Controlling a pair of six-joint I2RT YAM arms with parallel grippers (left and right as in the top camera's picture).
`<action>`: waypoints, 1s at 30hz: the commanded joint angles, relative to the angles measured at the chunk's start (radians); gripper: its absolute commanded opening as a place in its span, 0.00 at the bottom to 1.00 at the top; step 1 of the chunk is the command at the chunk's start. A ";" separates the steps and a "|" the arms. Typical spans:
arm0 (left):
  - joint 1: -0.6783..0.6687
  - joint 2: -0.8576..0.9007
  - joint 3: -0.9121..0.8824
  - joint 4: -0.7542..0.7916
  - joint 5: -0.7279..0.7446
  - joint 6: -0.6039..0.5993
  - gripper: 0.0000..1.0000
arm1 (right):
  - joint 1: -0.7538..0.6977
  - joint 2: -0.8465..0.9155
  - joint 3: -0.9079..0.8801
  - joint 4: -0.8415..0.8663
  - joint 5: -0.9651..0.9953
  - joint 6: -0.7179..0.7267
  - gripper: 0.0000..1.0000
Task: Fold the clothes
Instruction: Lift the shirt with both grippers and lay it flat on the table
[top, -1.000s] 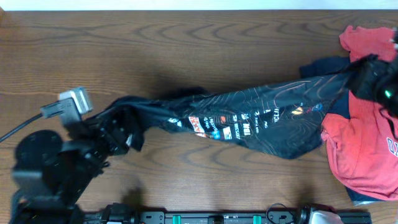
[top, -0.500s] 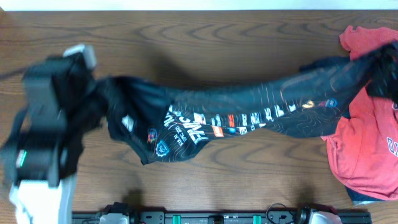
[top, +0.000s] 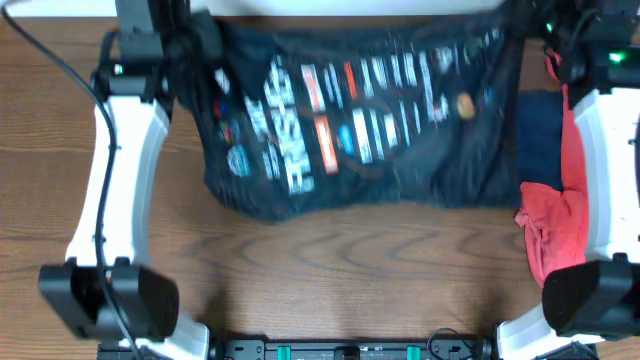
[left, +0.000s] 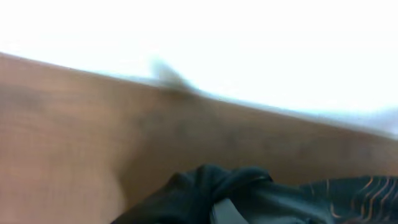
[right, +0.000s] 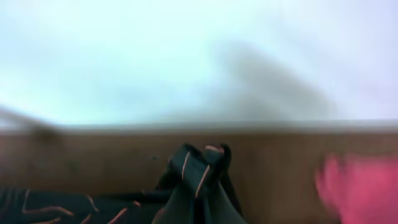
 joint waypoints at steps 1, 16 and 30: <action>0.036 0.000 0.192 0.057 -0.015 0.014 0.06 | 0.007 -0.036 0.028 0.103 0.034 0.024 0.01; 0.114 0.014 0.351 -0.672 0.088 0.010 0.06 | 0.000 -0.039 0.078 -0.311 0.245 0.031 0.01; 0.047 0.043 -0.328 -1.032 0.088 0.025 0.06 | -0.015 -0.038 -0.200 -0.884 0.315 0.049 0.01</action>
